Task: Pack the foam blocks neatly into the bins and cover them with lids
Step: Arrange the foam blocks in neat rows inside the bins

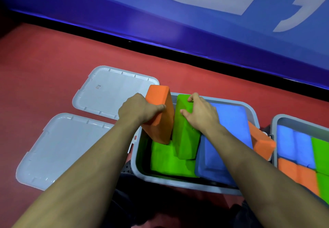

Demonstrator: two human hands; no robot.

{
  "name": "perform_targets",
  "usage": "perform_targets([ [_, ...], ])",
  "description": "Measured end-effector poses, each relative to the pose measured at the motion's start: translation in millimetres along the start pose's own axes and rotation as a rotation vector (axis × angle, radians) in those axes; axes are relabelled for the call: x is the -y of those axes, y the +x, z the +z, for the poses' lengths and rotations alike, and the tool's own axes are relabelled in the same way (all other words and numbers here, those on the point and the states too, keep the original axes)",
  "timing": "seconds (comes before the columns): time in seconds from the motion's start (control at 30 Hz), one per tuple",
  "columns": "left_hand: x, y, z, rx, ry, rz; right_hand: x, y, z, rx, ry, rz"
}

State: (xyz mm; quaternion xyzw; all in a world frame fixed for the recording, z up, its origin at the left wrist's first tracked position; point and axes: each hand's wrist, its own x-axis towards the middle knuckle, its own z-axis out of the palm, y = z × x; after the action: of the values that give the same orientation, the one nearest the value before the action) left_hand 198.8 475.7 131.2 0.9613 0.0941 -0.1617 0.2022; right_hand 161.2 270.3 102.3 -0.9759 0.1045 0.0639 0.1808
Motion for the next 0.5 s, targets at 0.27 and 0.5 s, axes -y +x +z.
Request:
perform_targets([
  [0.27,-11,-4,2,0.020,-0.014,0.005,-8,-6,-10,-0.076,0.071,-0.028],
  [0.5,-11,-7,36,0.365,-0.349,0.219,-9,1,-9,-0.004,0.375,0.134],
])
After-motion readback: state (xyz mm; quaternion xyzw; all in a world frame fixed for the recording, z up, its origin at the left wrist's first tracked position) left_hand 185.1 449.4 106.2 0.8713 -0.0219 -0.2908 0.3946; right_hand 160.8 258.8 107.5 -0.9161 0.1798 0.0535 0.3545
